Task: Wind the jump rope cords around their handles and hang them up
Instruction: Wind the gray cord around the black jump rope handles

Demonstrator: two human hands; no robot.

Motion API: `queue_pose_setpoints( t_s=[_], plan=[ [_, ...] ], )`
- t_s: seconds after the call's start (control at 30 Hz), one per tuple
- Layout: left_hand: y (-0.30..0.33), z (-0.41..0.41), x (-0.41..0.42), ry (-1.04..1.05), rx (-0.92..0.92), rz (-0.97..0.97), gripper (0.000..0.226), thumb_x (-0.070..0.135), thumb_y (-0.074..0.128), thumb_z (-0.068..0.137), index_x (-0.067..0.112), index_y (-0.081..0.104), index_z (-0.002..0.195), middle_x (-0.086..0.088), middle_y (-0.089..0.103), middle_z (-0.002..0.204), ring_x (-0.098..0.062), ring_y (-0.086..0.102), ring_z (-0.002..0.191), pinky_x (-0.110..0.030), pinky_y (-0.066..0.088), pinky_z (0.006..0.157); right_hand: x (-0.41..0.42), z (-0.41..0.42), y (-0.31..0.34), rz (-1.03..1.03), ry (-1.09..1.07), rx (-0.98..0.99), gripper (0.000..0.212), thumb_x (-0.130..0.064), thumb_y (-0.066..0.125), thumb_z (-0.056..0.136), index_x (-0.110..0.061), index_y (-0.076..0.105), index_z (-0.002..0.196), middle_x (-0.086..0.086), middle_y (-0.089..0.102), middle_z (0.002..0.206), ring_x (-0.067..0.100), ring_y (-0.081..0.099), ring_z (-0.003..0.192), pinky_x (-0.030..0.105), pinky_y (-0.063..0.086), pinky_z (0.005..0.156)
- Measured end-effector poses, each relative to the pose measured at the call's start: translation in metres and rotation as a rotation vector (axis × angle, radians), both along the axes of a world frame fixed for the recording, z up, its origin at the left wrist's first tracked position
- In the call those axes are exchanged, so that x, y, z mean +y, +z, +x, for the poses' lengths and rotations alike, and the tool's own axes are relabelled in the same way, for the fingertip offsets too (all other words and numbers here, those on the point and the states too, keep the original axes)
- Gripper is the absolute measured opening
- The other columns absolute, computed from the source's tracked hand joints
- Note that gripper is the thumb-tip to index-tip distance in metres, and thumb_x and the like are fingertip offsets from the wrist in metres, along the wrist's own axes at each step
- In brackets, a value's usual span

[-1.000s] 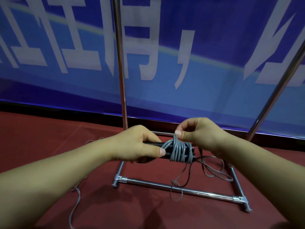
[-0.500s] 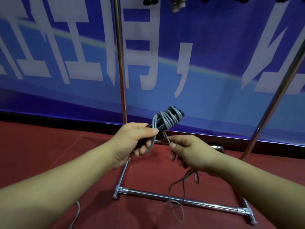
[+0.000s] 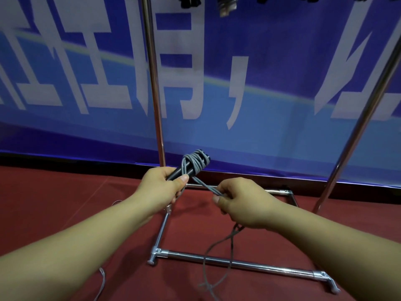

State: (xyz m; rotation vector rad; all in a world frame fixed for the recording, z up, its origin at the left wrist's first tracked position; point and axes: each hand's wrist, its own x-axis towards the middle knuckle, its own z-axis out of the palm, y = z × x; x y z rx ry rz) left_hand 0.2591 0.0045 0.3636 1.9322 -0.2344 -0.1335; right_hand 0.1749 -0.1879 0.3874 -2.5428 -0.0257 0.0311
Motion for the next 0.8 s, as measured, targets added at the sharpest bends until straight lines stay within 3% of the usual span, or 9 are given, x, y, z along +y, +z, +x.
queue_pose_setpoints(
  t_s=[0.13, 0.27, 0.4, 0.5, 0.57, 0.63, 0.7, 0.8],
  plan=[
    [-0.005, 0.005, 0.001, 0.034, -0.011, 0.01, 0.024, 0.018, 0.066, 0.096, 0.01, 0.065, 0.074, 0.001, 0.055, 0.052, -0.012, 0.046, 0.043, -0.022, 0.038, 0.043, 0.002, 0.002, -0.001, -0.001, -0.035, -0.081, 0.019, -0.035, 0.058, 0.097, -0.019, 0.066, 0.09, 0.002, 0.069, 0.079, 0.018, 0.065, 0.069, 0.032, 0.055, 0.067],
    [-0.01, 0.006, 0.002, 0.04, -0.048, 0.052, 0.019, 0.019, 0.068, 0.095, 0.004, 0.07, 0.083, 0.001, 0.056, 0.053, -0.01, 0.047, 0.043, -0.023, 0.041, 0.048, 0.003, 0.004, -0.001, -0.047, -0.088, -0.197, 0.024, -0.038, 0.058, 0.097, -0.018, 0.066, 0.086, 0.001, 0.07, 0.075, 0.017, 0.064, 0.07, 0.032, 0.051, 0.068],
    [-0.011, 0.009, 0.003, 0.021, -0.077, 0.059, 0.011, 0.021, 0.069, 0.094, 0.016, 0.073, 0.085, 0.002, 0.059, 0.057, -0.011, 0.05, 0.05, -0.029, 0.044, 0.055, 0.003, 0.004, -0.002, 0.026, -0.077, -0.222, 0.016, -0.021, 0.053, 0.098, -0.019, 0.063, 0.086, -0.001, 0.071, 0.079, 0.013, 0.064, 0.065, 0.034, 0.053, 0.066],
    [-0.013, 0.011, 0.005, 0.03, -0.136, 0.126, 0.003, 0.026, 0.072, 0.091, 0.025, 0.075, 0.091, 0.004, 0.064, 0.064, -0.015, 0.056, 0.058, -0.034, 0.05, 0.064, 0.002, 0.005, -0.004, 0.055, -0.058, -0.226, 0.019, -0.016, 0.052, 0.098, -0.02, 0.062, 0.083, -0.003, 0.065, 0.068, 0.005, 0.059, 0.052, 0.029, 0.049, 0.055],
    [-0.012, 0.009, 0.006, 0.029, -0.177, 0.182, 0.008, 0.028, 0.073, 0.089, 0.028, 0.075, 0.097, 0.008, 0.069, 0.07, -0.014, 0.062, 0.064, -0.034, 0.053, 0.072, 0.0, 0.005, -0.005, -0.025, -0.022, -0.255, 0.018, -0.019, 0.053, 0.098, -0.02, 0.062, 0.084, -0.006, 0.058, 0.062, 0.001, 0.054, 0.055, 0.02, 0.038, 0.051],
    [-0.008, 0.006, 0.007, 0.014, -0.232, 0.272, 0.011, 0.03, 0.074, 0.089, 0.031, 0.074, 0.099, 0.009, 0.073, 0.079, -0.011, 0.066, 0.075, -0.029, 0.052, 0.076, -0.002, 0.003, -0.004, -0.104, 0.038, -0.284, 0.017, -0.026, 0.052, 0.099, -0.021, 0.062, 0.087, -0.005, 0.063, 0.071, 0.004, 0.054, 0.063, 0.022, 0.038, 0.058],
    [-0.002, 0.003, 0.008, -0.044, -0.269, 0.414, 0.01, 0.034, 0.074, 0.089, 0.032, 0.074, 0.098, 0.01, 0.072, 0.082, -0.01, 0.066, 0.081, -0.026, 0.049, 0.074, -0.003, 0.002, -0.003, -0.185, 0.087, -0.305, 0.016, -0.032, 0.05, 0.101, -0.023, 0.062, 0.093, -0.005, 0.068, 0.085, 0.01, 0.059, 0.076, 0.033, 0.044, 0.069],
    [0.005, -0.001, 0.009, -0.17, -0.228, 0.611, 0.015, 0.04, 0.074, 0.088, 0.03, 0.074, 0.099, 0.009, 0.071, 0.086, -0.011, 0.066, 0.085, -0.028, 0.052, 0.079, -0.003, 0.001, -0.003, -0.356, 0.132, -0.383, 0.019, -0.036, 0.048, 0.101, -0.026, 0.063, 0.106, -0.005, 0.07, 0.101, 0.022, 0.064, 0.094, 0.038, 0.049, 0.077]
  ],
)
